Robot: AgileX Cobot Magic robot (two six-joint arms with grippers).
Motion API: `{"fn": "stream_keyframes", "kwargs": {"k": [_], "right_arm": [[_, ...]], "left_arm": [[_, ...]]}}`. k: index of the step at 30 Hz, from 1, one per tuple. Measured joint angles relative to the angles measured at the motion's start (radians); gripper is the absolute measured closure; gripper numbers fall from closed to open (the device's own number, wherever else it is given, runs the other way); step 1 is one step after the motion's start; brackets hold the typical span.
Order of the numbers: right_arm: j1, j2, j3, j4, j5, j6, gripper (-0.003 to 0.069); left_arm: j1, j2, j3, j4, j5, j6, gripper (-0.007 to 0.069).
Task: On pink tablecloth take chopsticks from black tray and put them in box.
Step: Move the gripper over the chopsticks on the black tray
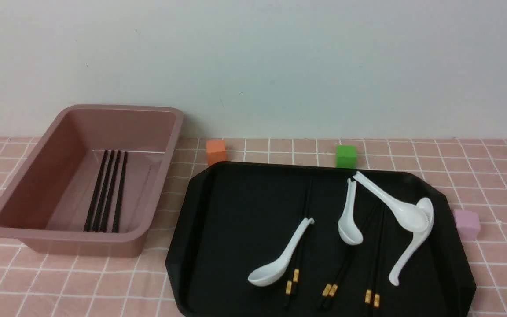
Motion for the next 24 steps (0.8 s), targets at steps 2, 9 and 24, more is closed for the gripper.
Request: {"fn": "stream_keyframes", "kwargs": {"k": [2,9,24], "right_arm": [[0.000,0.000,0.000,0.000,0.000,0.000,0.0419],[0.000,0.000,0.000,0.000,0.000,0.000,0.0419],[0.000,0.000,0.000,0.000,0.000,0.000,0.0419]], "left_arm": [[0.000,0.000,0.000,0.000,0.000,0.000,0.0551],[0.000,0.000,0.000,0.000,0.000,0.000,0.0540],[0.000,0.000,0.000,0.000,0.000,0.000,0.0522]]}}
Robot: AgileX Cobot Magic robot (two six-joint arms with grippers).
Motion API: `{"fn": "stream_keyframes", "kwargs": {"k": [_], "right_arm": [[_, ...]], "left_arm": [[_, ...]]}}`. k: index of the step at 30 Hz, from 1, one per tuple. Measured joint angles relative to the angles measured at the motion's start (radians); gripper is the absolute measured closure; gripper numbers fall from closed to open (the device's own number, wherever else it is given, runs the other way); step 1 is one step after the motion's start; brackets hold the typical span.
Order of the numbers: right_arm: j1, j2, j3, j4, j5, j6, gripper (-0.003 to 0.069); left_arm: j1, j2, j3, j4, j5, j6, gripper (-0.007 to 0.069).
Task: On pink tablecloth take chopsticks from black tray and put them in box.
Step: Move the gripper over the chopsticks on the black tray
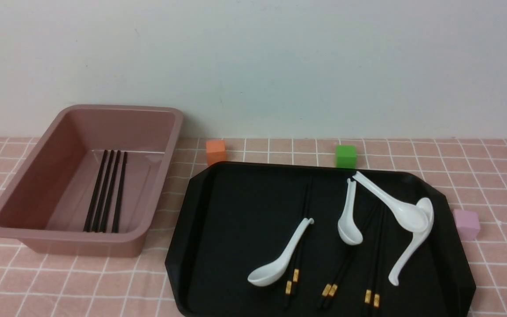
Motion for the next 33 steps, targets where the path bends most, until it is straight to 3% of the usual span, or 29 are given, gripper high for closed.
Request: {"fn": "stream_keyframes", "kwargs": {"k": [8,15,18,22,25,26,27,29,33], "right_arm": [[0.000,0.000,0.002,0.014,-0.027,0.006,0.0419],[0.000,0.000,0.006,0.228,-0.238,0.044,0.0419],[0.000,0.000,0.001,0.374,-0.316,0.047,0.0419],[0.013,0.032,-0.088,0.435,-0.215,0.037,0.0446],[0.022,0.239,-0.297,0.404,0.062,-0.026,0.0552],[0.022,0.272,-0.323,0.399,0.098,-0.030,0.0559],[0.022,0.410,-0.427,0.351,0.236,-0.060,0.0613],[0.022,0.572,-0.534,0.289,0.366,-0.078,0.0650],[0.022,0.896,-0.717,0.174,0.517,-0.093,0.0659]], "left_arm": [[0.000,0.000,0.000,0.000,0.000,0.000,0.0515],[0.000,0.000,0.000,0.000,0.000,0.000,0.0511],[0.000,0.000,0.000,0.000,0.000,0.000,0.0508],[0.000,0.000,0.000,0.000,0.000,0.000,0.0503],[0.000,0.000,0.000,0.000,0.000,0.000,0.0500],[0.000,0.000,0.000,0.000,0.000,0.000,0.0500],[0.000,0.000,0.000,0.000,0.000,0.000,0.0498],[0.000,0.000,0.000,0.000,0.000,0.000,0.0496],[0.000,0.000,0.000,0.000,0.000,0.000,0.0493]]}}
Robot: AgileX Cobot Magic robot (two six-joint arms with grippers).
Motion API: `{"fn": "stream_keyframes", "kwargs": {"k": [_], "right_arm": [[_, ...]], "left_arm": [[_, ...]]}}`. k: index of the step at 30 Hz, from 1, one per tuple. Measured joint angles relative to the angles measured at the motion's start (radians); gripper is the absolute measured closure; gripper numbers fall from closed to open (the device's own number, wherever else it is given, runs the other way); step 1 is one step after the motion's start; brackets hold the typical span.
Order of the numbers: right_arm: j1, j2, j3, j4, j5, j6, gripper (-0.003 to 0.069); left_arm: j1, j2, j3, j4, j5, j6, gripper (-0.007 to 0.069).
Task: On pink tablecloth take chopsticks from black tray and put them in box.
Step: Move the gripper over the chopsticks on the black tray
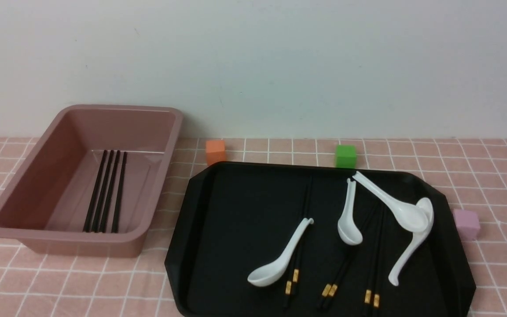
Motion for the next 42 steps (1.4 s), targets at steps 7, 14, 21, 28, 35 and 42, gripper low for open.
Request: {"fn": "stream_keyframes", "kwargs": {"k": [7,14,21,28,35,42], "right_arm": [[0.159,0.462,-0.223,-0.069,0.008,0.053,0.0659],[0.396,0.717,-0.351,-0.300,-0.036,0.349,0.0636],[0.432,0.880,-0.423,-0.455,-0.059,0.629,0.0494],[0.403,0.969,-0.429,-0.451,-0.162,0.691,0.0280],[0.351,1.005,-0.434,-0.405,-0.197,0.708,0.0256],[0.349,1.022,-0.446,-0.405,-0.181,0.702,0.0265]], "left_arm": [[0.000,0.000,0.000,-0.001,0.000,0.000,0.0488],[0.000,0.000,0.000,-0.001,0.000,0.000,0.0484],[0.000,0.000,0.000,-0.001,0.000,0.000,0.0478],[0.000,0.000,0.000,-0.001,0.000,0.000,0.0469],[0.000,0.000,0.000,-0.001,0.000,0.000,0.0462],[0.000,0.000,0.000,-0.001,0.000,0.000,0.0459]]}}
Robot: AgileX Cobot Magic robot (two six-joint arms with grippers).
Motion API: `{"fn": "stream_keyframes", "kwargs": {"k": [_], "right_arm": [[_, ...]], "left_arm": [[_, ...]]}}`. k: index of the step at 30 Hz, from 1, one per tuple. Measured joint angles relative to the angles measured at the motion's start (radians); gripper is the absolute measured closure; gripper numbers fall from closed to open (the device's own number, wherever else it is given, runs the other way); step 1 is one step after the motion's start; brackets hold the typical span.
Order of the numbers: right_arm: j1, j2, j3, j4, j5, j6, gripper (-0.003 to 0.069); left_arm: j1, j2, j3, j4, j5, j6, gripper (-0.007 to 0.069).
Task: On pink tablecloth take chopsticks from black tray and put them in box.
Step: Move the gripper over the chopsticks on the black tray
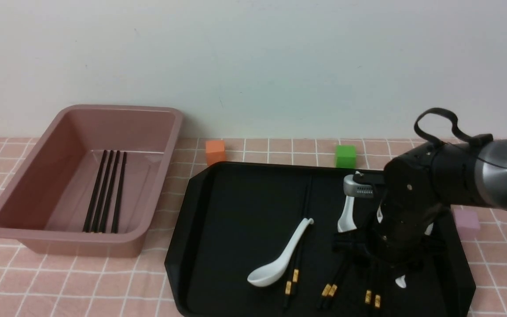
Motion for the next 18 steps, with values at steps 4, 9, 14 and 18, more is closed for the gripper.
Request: {"fn": "stream_keyframes", "kwargs": {"k": [4,9,14,18], "right_arm": [[0.000,0.001,0.000,-0.002,0.008,-0.025,0.0355],[-0.001,0.001,-0.001,0.000,0.017,-0.028,0.0499],[-0.001,-0.013,0.001,0.017,0.032,-0.037,0.0526],[-0.001,-0.080,0.006,0.018,0.106,-0.040,0.0526]], "left_arm": [[0.000,0.000,0.000,0.000,0.000,0.000,0.0454],[0.000,0.000,0.000,0.000,0.000,0.000,0.0448],[0.000,0.000,0.000,0.000,0.000,0.000,0.0442],[0.000,0.000,0.000,0.000,0.000,0.000,0.0439]]}}
